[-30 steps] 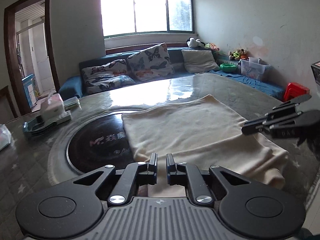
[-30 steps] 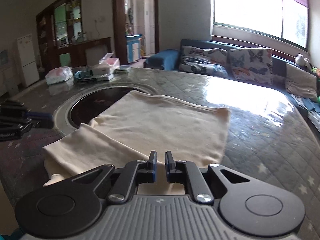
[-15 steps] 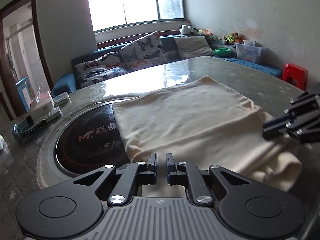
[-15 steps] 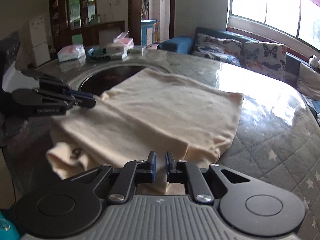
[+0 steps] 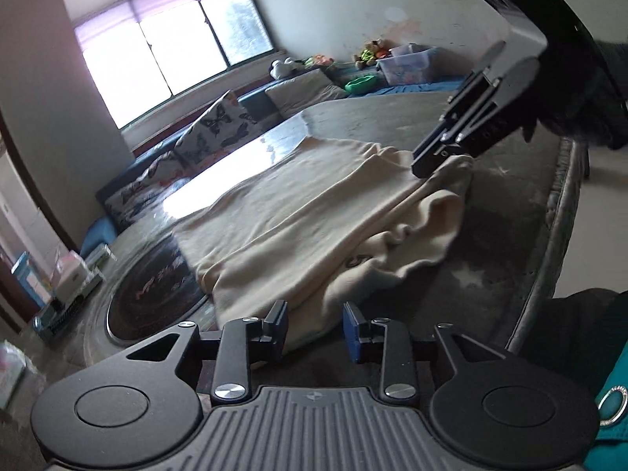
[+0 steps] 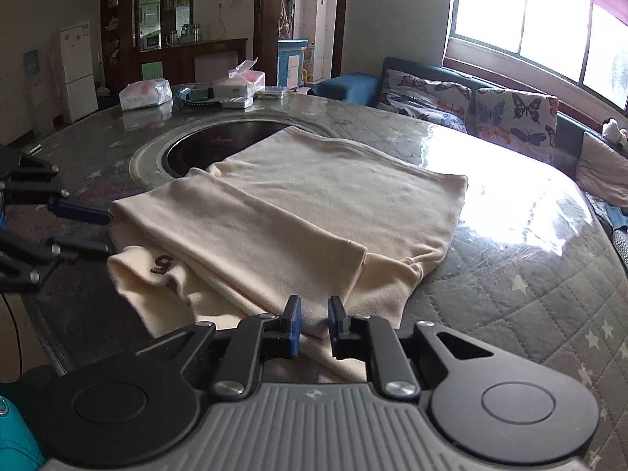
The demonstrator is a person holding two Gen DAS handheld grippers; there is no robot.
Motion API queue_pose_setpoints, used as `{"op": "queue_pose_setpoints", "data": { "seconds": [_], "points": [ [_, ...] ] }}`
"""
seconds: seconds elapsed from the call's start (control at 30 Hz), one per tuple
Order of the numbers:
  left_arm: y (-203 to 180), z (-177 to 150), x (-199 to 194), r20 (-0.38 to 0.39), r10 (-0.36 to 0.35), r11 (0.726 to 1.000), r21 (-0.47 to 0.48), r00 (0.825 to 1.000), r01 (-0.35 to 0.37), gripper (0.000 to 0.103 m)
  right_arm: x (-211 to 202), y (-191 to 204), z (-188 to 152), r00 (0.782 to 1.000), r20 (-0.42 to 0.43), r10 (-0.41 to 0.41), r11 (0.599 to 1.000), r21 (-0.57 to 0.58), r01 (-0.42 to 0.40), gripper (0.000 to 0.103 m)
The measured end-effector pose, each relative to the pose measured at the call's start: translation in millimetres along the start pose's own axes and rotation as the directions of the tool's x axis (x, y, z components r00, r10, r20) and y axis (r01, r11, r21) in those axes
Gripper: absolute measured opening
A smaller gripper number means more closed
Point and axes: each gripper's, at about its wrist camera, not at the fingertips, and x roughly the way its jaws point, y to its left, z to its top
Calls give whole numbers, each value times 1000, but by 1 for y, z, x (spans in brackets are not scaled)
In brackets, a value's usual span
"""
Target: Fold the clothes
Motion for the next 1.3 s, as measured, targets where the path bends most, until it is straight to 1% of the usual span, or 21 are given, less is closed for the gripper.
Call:
{"op": "queue_pose_setpoints", "data": {
  "seconds": [0.1,0.23,0.27,0.33,0.37,0.4,0.47,0.5,0.53,0.57,0.63,0.77,0.8,0.83,0.87,0.93,1.03,1.07,1.13,1.23,1.3],
  "points": [
    [-10,2,8,24,3,999,50,1000,-4,34,-10,4,0,1000,5,-10,1000,-26,10,19],
    [-18,2,15,50,3,995,96,999,-7,34,-22,8,-5,1000,7,-24,997,-71,24,31],
    [-19,2,16,57,3,995,104,998,-9,32,-24,10,-6,1000,8,-28,996,-81,28,33],
    [-16,4,18,67,5,996,87,998,-11,30,-30,14,-10,1000,6,-30,991,-128,31,38],
    [-13,6,18,71,6,997,76,997,-11,20,-31,16,-11,1000,3,-28,989,-146,28,40],
    [-8,8,20,72,6,999,49,997,-9,18,-32,20,-13,1000,-1,-25,984,-176,25,42],
    [3,14,22,77,6,1000,-5,997,-6,13,-33,26,-17,1000,-8,-23,973,-228,21,43],
    [9,18,22,81,3,999,-33,997,-1,13,-32,31,-19,1000,-6,-20,965,-263,17,47],
    [15,21,23,86,1,998,-62,996,5,13,-31,35,-20,1000,-1,-16,956,-293,15,57],
    [21,24,24,90,-2,996,-88,996,10,13,-29,39,-21,1000,7,-12,947,-320,14,58],
    [29,30,28,93,-9,993,-120,996,20,13,-25,45,-21,1000,24,-7,931,-365,15,58],
    [43,36,39,83,-17,987,-158,996,30,13,-4,42,-12,999,32,17,932,-362,-4,56],
    [46,36,42,78,-16,985,-167,997,29,13,2,39,-9,999,25,27,939,-344,-17,52],
    [49,36,44,72,-18,984,-177,997,30,13,8,36,-6,999,17,37,945,-326,-29,45],
    [52,35,45,65,-20,982,-186,998,31,15,14,31,-2,998,2,58,953,-299,-55,42],
    [55,31,45,53,-27,981,-191,998,36,16,21,23,5,996,-21,90,964,-251,-93,27],
    [54,22,35,56,-38,984,-174,998,47,16,24,14,16,992,-32,122,971,-205,-126,18],
    [53,19,32,53,-39,984,-171,998,48,19,24,11,19,991,-32,129,973,-189,-132,17],
    [50,12,24,47,-42,985,-165,998,49,30,24,8,25,990,-29,140,977,-162,-142,15],
    [44,3,17,42,-31,992,-118,999,35,40,24,4,30,989,-16,150,978,-147,-151,14],
    [39,-1,14,42,-26,997,-74,999,29,41,23,4,31,989,-8,146,979,-140,-145,14]
  ]
}}
